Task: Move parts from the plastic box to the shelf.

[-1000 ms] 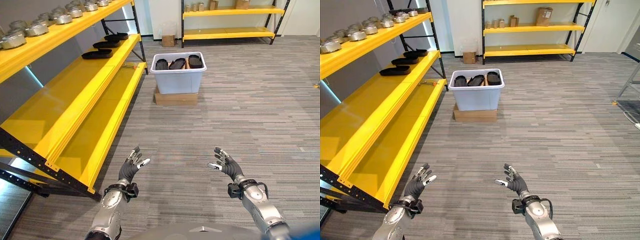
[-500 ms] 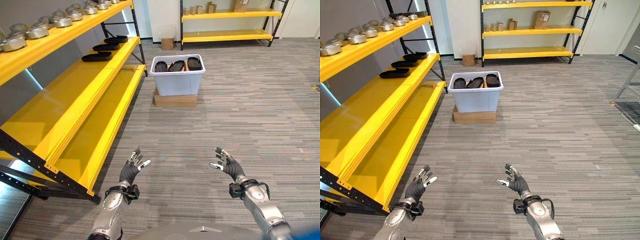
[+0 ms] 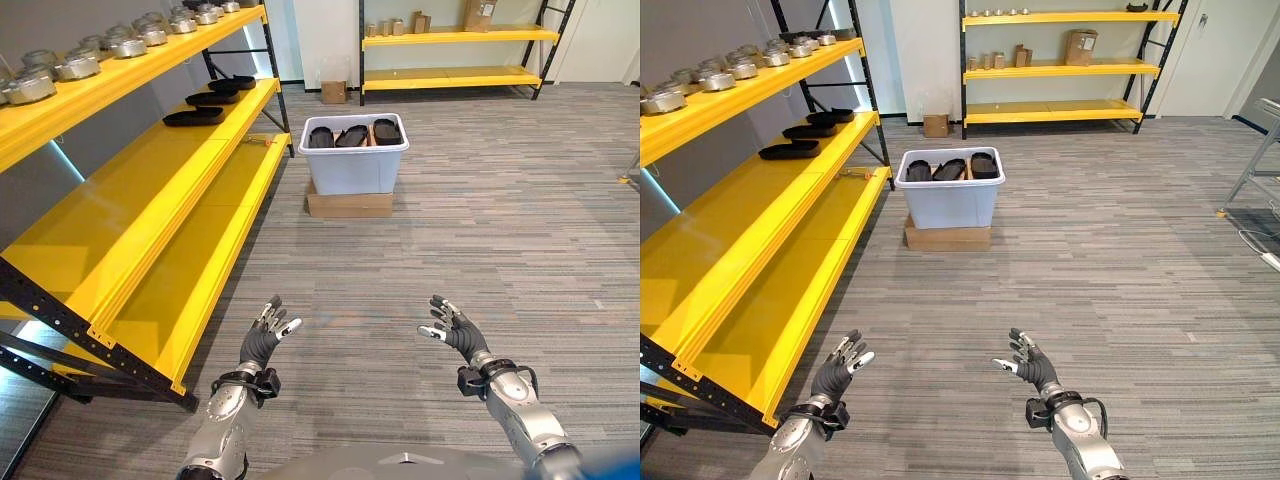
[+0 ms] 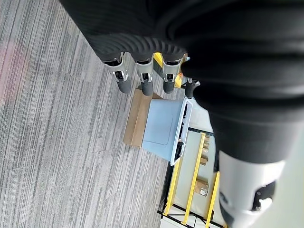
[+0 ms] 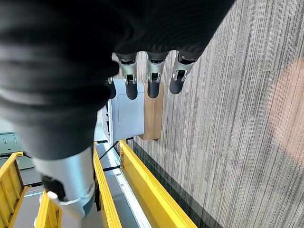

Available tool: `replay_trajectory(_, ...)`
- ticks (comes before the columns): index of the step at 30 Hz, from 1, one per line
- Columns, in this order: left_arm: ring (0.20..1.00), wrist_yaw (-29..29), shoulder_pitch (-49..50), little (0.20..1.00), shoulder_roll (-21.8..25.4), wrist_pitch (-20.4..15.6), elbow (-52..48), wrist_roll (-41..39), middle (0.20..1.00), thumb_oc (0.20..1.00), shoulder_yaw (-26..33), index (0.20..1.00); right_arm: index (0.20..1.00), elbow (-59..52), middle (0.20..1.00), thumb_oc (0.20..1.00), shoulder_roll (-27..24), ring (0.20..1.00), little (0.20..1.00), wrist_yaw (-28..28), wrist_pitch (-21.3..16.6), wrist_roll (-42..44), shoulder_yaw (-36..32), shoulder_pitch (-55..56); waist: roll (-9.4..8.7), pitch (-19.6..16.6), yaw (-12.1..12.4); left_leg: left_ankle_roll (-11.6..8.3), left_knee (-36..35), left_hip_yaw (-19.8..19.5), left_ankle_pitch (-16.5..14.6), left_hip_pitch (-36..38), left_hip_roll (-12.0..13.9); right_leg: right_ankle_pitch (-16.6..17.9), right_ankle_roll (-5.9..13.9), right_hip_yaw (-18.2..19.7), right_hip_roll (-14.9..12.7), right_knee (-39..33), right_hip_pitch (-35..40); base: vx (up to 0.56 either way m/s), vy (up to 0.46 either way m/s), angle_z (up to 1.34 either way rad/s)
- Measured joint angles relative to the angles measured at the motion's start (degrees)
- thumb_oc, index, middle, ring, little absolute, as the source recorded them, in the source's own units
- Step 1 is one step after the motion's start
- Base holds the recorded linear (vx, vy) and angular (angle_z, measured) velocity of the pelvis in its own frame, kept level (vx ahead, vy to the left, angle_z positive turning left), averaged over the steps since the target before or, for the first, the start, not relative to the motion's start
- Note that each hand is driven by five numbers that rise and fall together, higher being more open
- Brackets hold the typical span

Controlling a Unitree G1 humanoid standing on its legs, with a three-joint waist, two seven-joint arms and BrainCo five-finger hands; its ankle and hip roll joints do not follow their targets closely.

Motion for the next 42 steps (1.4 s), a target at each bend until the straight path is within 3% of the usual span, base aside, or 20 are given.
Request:
replay_trajectory(11,1.000,0.12,-0.77,1.000,0.03,-0.01,0.01,0.05,1.000,1.000,0.03,1.000,1.000,0.00,1.000,1.000,-0.08,1.000,1.000,0.01,-0.01,0.26,-0.27,-0.25,0.15,1.22,0.11,0.22,1.04,0.08,-0.19,-0.90,-0.43,-0.42,0.31,0.30,-0.33,1.13,-1.16,-0.01,0.034,-0.01)
replay_trajectory(17,1.000,0.15,-2.87,1.000,0.19,-0.05,-0.03,0.03,1.000,1.000,0.11,1.000,1.000,0.00,1.000,1.000,-0.19,1.000,1.000,0.42,-0.01,1.98,-0.30,-0.99,0.13,5.19,0.19,1.39,6.08,0.10,-2.36,-3.39,-2.12,-3.91,0.65,1.45,-2.06,9.69,-5.53,0.00,0.093,0.00)
replay_trajectory(20,1.000,0.11,-3.35,1.000,1.09,-0.04,-0.07,0.07,1.000,1.000,0.10,1.000,1.000,-0.01,1.000,1.000,-0.12,1.000,1.000,0.48,-0.04,2.13,-1.52,-0.75,-1.06,6.02,0.06,2.85,10.17,-0.41,-4.71,-5.75,-3.82,-7.02,1.03,1.43,-4.42,16.25,-8.47,0.01,0.179,0.21)
replay_trajectory(21,1.000,0.07,-4.39,1.000,2.03,0.04,-0.07,0.75,1.000,1.000,-0.35,1.000,1.000,-0.41,1.000,1.000,-0.14,1.000,1.000,0.45,-0.07,2.13,-2.62,-0.46,-1.94,6.78,-0.10,4.14,13.66,-1.73,-6.55,-8.03,-5.95,-8.80,1.18,0.64,-6.34,20.25,-9.85,0.02,0.178,0.60)
replay_trajectory(23,1.000,0.13,-6.08,1.000,2.22,-0.04,-0.18,1.29,1.000,1.000,-0.37,1.000,1.000,-0.99,1.000,1.000,-0.24,1.000,1.000,-0.03,-0.03,2.17,-4.77,-0.13,-1.90,7.52,-0.13,5.23,17.05,-3.10,-7.82,-9.48,-7.61,-9.91,0.50,1.95,-8.25,28.15,-12.94,-0.01,0.294,0.46)
replay_trajectory(24,1.000,0.11,-6.29,1.000,2.50,-0.05,0.02,1.30,1.000,1.000,-0.35,1.000,1.000,-1.26,1.000,1.000,0.30,1.000,1.000,-0.05,-0.25,2.17,-5.14,-0.36,-2.25,7.94,-0.15,5.41,18.44,-2.55,-8.69,-9.50,-9.24,-9.18,-0.26,2.46,-8.87,32.49,-15.16,0.01,0.238,-0.03)
replay_trajectory(25,1.000,-0.03,-6.44,1.000,2.79,-0.03,-0.11,1.44,1.000,1.000,-0.79,1.000,1.000,-2.26,1.000,1.000,-0.04,1.000,1.000,-0.24,-0.73,2.16,-5.76,-1.37,-0.73,8.85,-0.61,8.58,25.19,-0.28,-12.63,-12.62,-9.82,-6.49,-1.42,4.74,-9.40,42.74,-21.54,0.08,0.115,-0.02)
replay_trajectory(26,1.000,0.01,-6.11,1.000,2.73,0.06,0.01,1.60,1.000,1.000,-0.79,1.000,1.000,-2.67,1.000,1.000,-0.08,1.000,1.000,-0.28,-0.72,2.14,-5.54,-1.05,-0.58,8.98,-0.72,8.44,25.91,0.52,-13.19,-12.84,-10.04,-6.39,-1.89,5.23,-10.17,44.69,-22.76,0.13,0.067,-0.11)
replay_trajectory(28,1.000,-0.03,-4.30,1.000,2.81,0.00,-1.17,1.63,1.000,1.000,-0.19,1.000,1.000,-3.07,1.000,1.000,0.11,1.000,1.000,-0.07,-0.58,2.12,-5.33,-0.27,-0.20,8.68,-0.01,8.77,25.02,1.10,-13.54,-12.14,-10.15,-8.05,-1.90,3.33,-9.18,42.93,-24.19,0.15,0.025,-0.48)
replay_trajectory(31,1.000,-0.13,-4.16,1.000,4.86,0.22,-1.05,1.63,1.000,1.000,-0.18,1.000,1.000,-3.33,1.000,1.000,0.04,1.000,1.000,-0.13,-0.74,2.23,-5.18,-0.78,-1.77,9.86,-0.80,10.60,23.71,1.15,-12.64,-12.00,-9.36,-9.75,-1.09,2.94,-1.65,36.03,-27.36,0.21,-0.017,-0.46)
replay_trajectory(32,1.000,-0.15,-4.69,1.000,5.14,0.21,-0.80,1.66,1.000,1.000,-0.10,1.000,1.000,-3.41,1.000,1.000,0.04,1.000,1.000,-0.22,-0.76,2.23,-5.16,-0.71,-2.63,10.28,-1.25,10.54,23.68,1.28,-12.67,-12.00,-9.45,-9.42,-0.67,2.09,-0.72,33.90,-28.31,0.37,-0.102,0.08)
replay_trajectory(33,1.000,-0.19,-5.32,1.000,4.55,0.27,-0.18,1.68,1.000,1.000,0.13,1.000,1.000,-3.53,1.000,1.000,0.02,1.000,1.000,-0.36,-0.75,2.23,-5.10,-0.63,-3.94,10.47,-2.51,9.60,23.62,1.51,-13.33,-11.82,-9.98,-7.29,0.33,-1.48,-0.62,26.90,-29.97,0.29,-0.090,0.16)
replay_trajectory(35,1.000,-0.20,-5.25,1.000,3.19,0.31,-0.18,1.67,1.000,1.000,-0.06,1.000,1.000,-4.47,1.000,1.000,0.02,1.000,1.000,-0.83,-0.74,2.20,-5.07,-0.59,-4.18,10.48,-3.06,9.03,23.74,1.13,-14.39,-10.85,-10.05,-5.24,0.95,-1.06,-0.29,22.61,-29.69,0.24,-0.088,0.24)
replay_trajectory(39,1.000,-0.13,-3.96,1.000,1.66,0.25,-0.23,1.67,1.000,1.000,-0.74,1.000,1.000,-6.08,1.000,1.000,-0.12,1.000,1.000,-1.48,-0.96,1.76,-5.18,-1.07,-3.38,7.67,-3.06,7.98,24.01,-1.30,-17.23,-8.05,-9.57,-3.83,-0.50,1.27,0.38,26.32,-27.43,0.24,-0.115,0.28)
replay_trajectory(41,1.000,-0.07,-3.79,1.000,1.81,0.15,-0.29,1.66,1.000,1.000,-1.19,1.000,1.000,-6.01,1.000,1.000,-0.45,1.000,1.000,-1.59,-1.31,1.70,-5.32,-2.66,-2.11,6.84,-2.90,6.59,24.02,-2.09,-18.34,-6.85,-8.00,-1.47,-4.13,0.71,1.88,25.41,-25.60,0.32,-0.169,0.26)
replay_trajectory(42,1.000,-0.13,-3.52,1.000,1.71,0.13,-0.93,1.65,1.000,1.000,-1.47,1.000,1.000,-6.42,1.000,1.000,-3.60,1.000,1.000,-1.69,-1.33,1.69,-5.36,-3.07,-0.08,5.33,-2.76,4.38,20.52,-3.88,-18.71,-3.36,-4.98,-4.99,-6.95,-2.60,3.50,29.50,-24.74,0.32,-0.197,0.32)
